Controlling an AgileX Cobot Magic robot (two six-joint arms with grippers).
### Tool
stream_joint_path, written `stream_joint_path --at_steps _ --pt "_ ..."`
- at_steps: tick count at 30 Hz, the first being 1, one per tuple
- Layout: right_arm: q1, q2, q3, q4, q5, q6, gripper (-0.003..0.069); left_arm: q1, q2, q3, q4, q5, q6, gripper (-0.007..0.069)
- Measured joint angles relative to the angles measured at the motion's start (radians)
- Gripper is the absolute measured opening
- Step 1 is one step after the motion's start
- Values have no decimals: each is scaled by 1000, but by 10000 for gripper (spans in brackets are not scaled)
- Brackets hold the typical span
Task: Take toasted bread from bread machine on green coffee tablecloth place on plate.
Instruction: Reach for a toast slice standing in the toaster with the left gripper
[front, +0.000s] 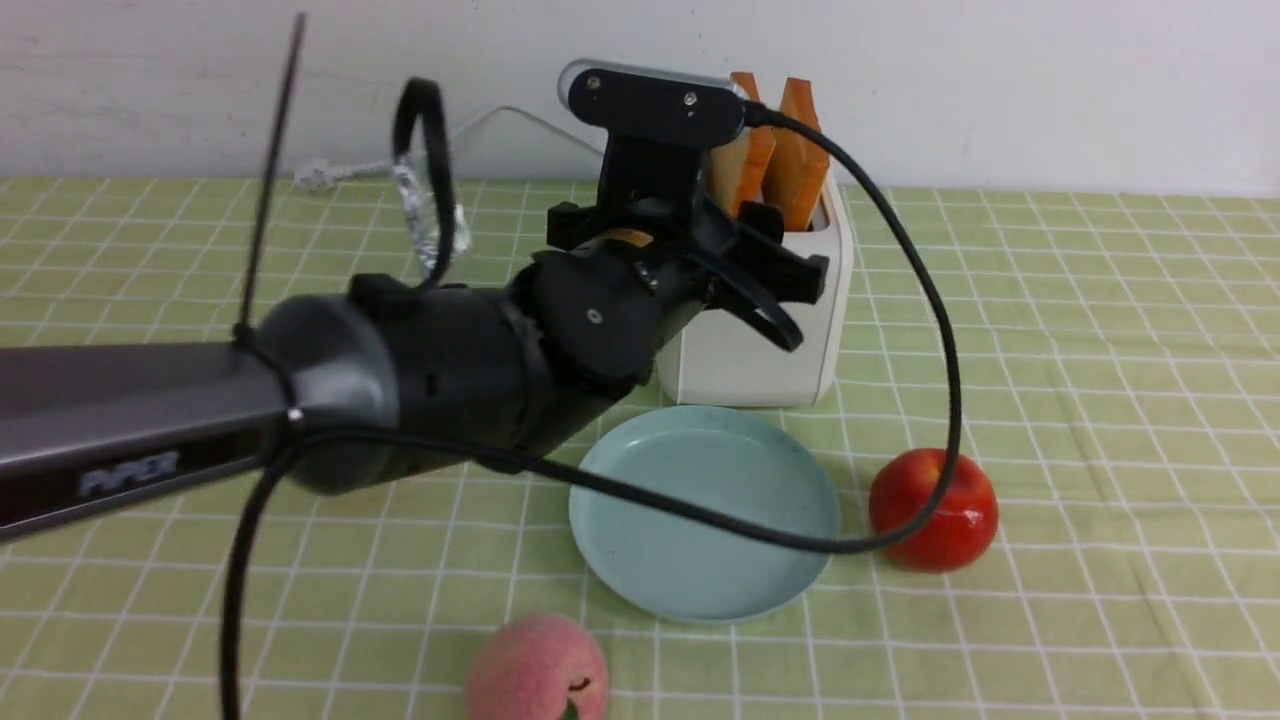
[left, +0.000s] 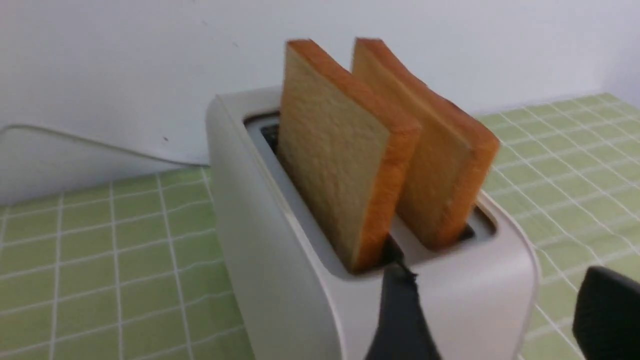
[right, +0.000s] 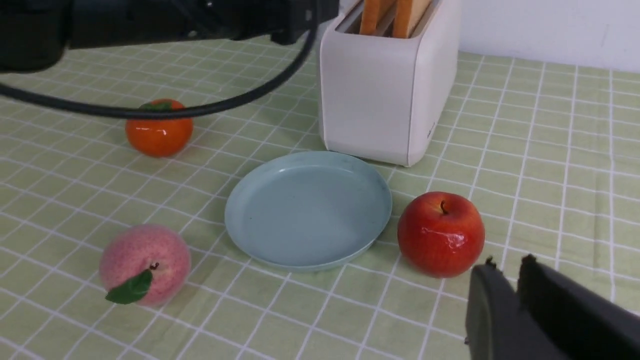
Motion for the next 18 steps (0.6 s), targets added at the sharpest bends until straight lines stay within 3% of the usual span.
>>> stream_joint_path --at_steps 5,18 --pt "0 0 0 1 4 -3 87 17 87 -96 40 -22 -4 501" --pt "0 0 0 2 2 -8 87 85 237 -286 72 29 -30 477"
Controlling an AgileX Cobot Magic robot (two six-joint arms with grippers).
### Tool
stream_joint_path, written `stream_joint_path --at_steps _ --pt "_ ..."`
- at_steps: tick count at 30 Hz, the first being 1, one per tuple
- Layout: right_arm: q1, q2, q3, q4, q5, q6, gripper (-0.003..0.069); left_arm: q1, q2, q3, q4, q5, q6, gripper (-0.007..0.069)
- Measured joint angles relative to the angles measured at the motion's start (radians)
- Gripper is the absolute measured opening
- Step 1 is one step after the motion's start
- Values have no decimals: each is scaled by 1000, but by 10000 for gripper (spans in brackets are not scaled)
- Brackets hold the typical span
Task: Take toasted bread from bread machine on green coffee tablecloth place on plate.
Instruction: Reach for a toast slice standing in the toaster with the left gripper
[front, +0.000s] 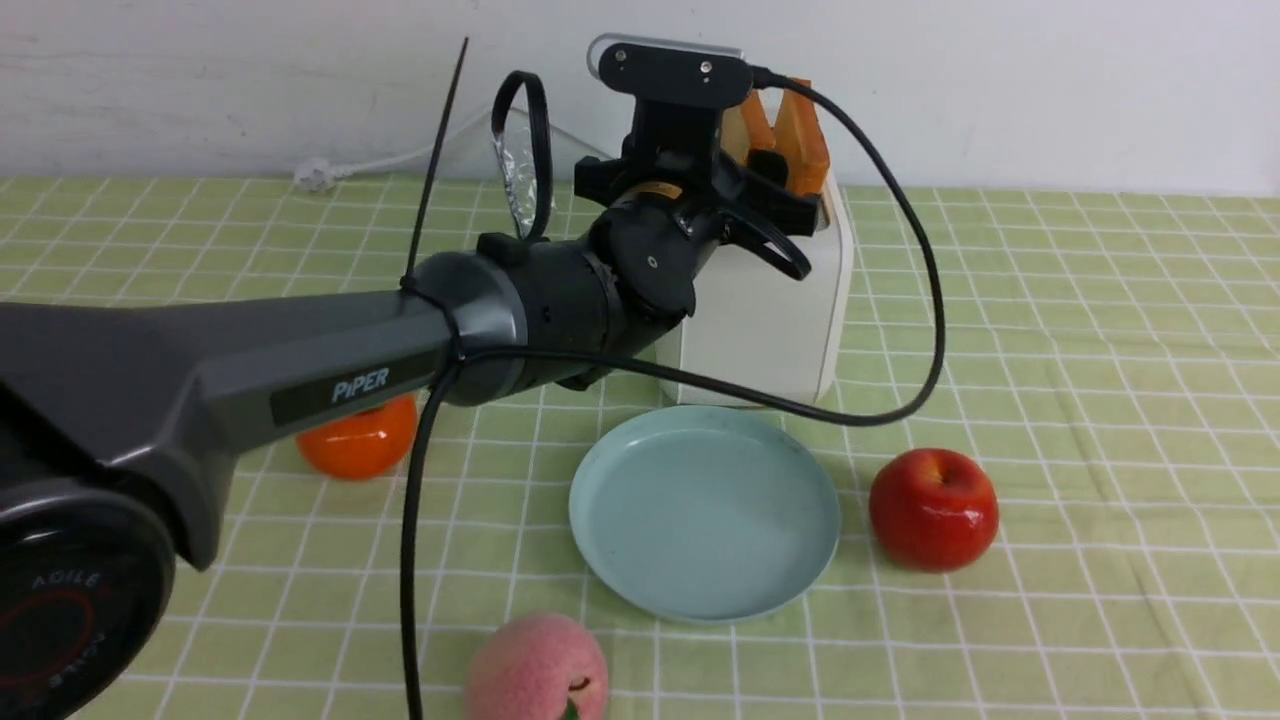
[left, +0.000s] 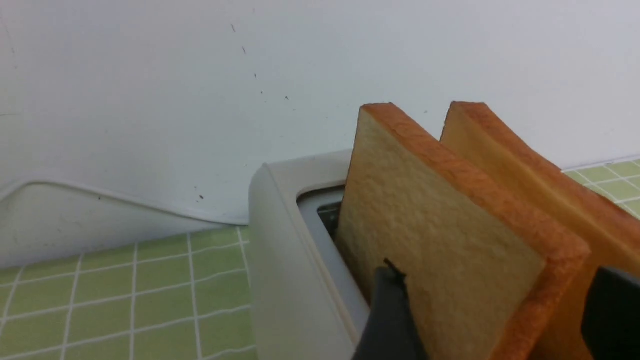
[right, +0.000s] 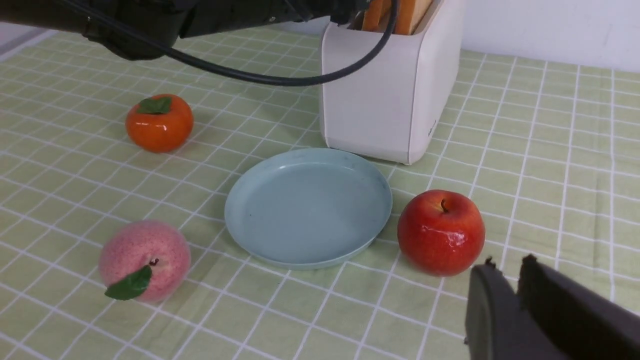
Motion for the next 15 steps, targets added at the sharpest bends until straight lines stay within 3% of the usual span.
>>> stream_joint_path --at_steps 15 --pt "0 1 0 3 -87 -24 87 1 79 -101 17 41 -1 451"
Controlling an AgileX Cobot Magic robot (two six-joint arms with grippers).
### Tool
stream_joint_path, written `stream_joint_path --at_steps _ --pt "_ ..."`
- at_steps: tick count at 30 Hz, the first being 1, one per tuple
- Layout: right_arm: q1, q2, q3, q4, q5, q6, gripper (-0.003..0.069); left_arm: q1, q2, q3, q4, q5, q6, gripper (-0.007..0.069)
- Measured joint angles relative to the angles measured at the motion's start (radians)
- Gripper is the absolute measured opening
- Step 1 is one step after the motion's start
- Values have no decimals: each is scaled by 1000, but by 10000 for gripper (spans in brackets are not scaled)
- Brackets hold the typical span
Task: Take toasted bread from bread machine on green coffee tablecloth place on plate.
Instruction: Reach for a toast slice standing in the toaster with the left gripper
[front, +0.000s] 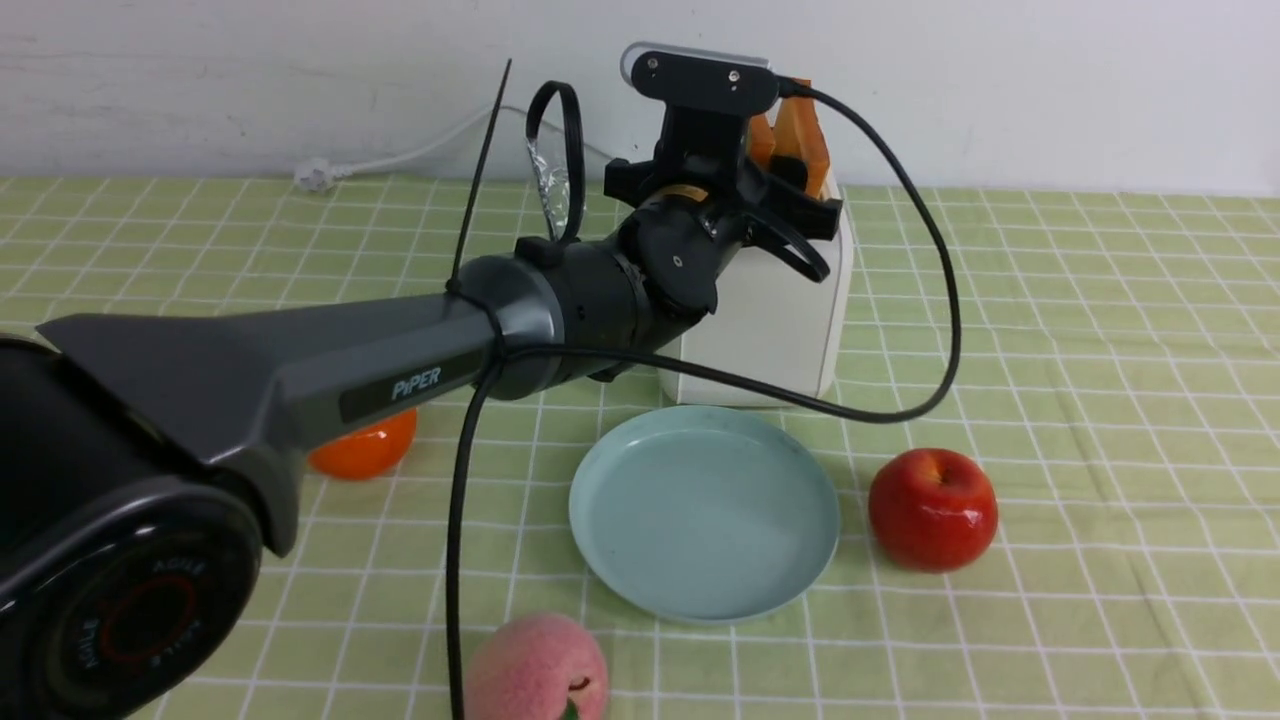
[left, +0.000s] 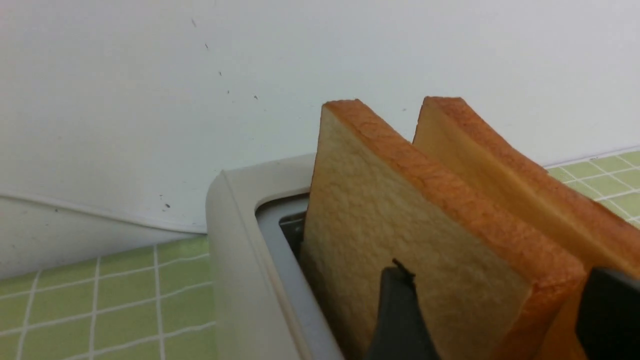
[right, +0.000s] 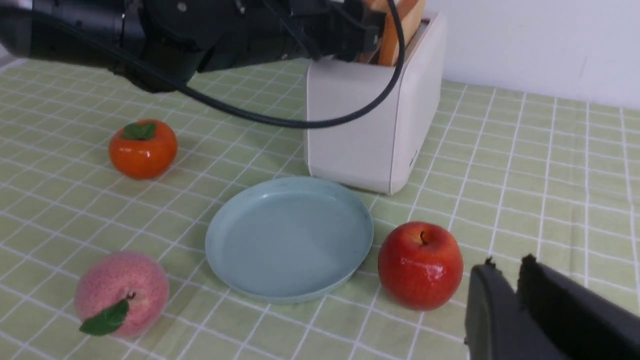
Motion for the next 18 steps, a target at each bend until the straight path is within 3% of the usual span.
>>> stream_joint_path --at_steps 18 --pt "0 0 0 103 -221 -7 87 9 0 0 5 -17 0 447"
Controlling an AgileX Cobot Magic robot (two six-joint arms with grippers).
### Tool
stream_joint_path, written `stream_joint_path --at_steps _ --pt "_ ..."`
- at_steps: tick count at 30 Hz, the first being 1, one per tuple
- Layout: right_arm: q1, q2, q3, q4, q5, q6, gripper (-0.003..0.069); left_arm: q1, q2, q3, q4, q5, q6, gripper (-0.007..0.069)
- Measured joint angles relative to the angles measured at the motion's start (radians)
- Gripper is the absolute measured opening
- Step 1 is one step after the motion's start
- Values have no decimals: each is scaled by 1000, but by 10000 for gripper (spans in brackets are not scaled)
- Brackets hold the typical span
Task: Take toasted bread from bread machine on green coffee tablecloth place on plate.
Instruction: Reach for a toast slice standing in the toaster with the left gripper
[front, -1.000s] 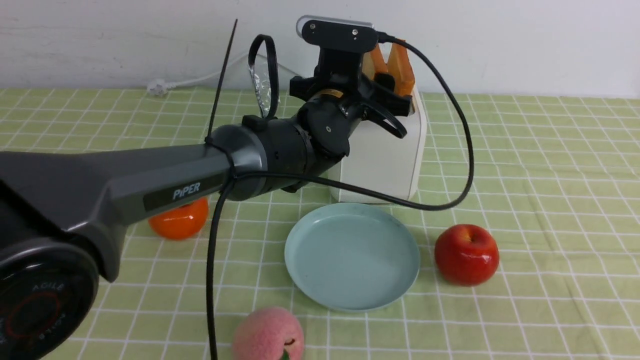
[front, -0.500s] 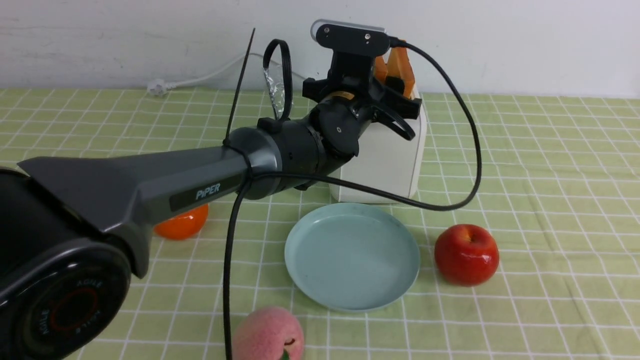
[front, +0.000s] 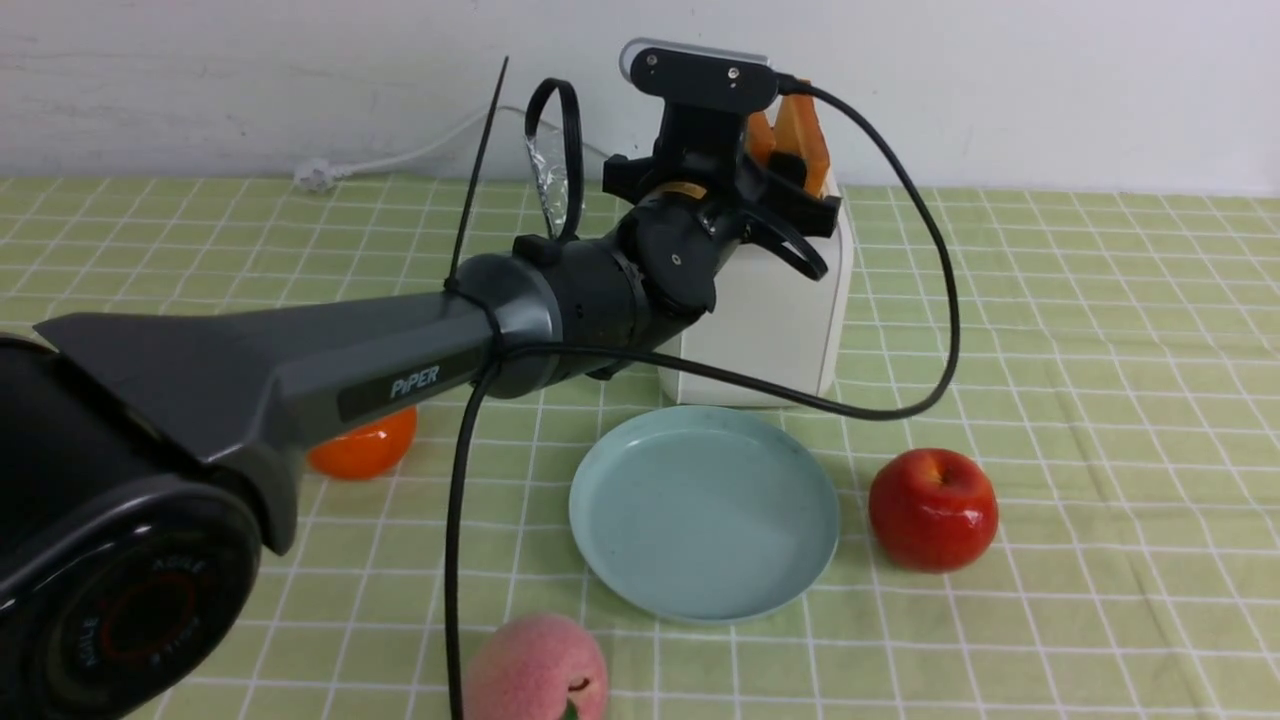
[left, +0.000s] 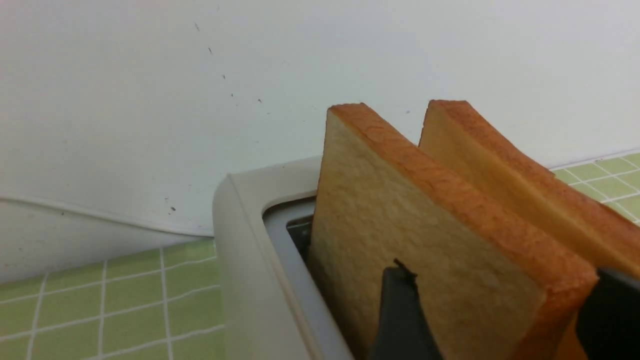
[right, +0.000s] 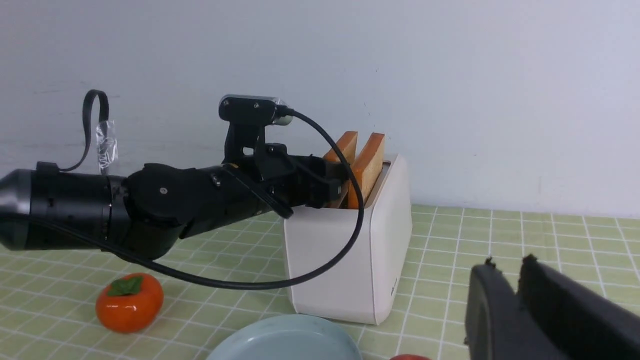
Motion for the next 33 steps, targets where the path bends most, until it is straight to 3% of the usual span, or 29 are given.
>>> stream_joint_path --at_steps 13,26,33 --pt "0 0 0 3 -1 0 87 17 0 0 9 -5 -43 371" --pt "0 0 0 16 -5 0 85 33 0 0 22 2 -107 102" --pt "0 0 0 18 -7 0 86 33 0 -2 32 2 -104 97"
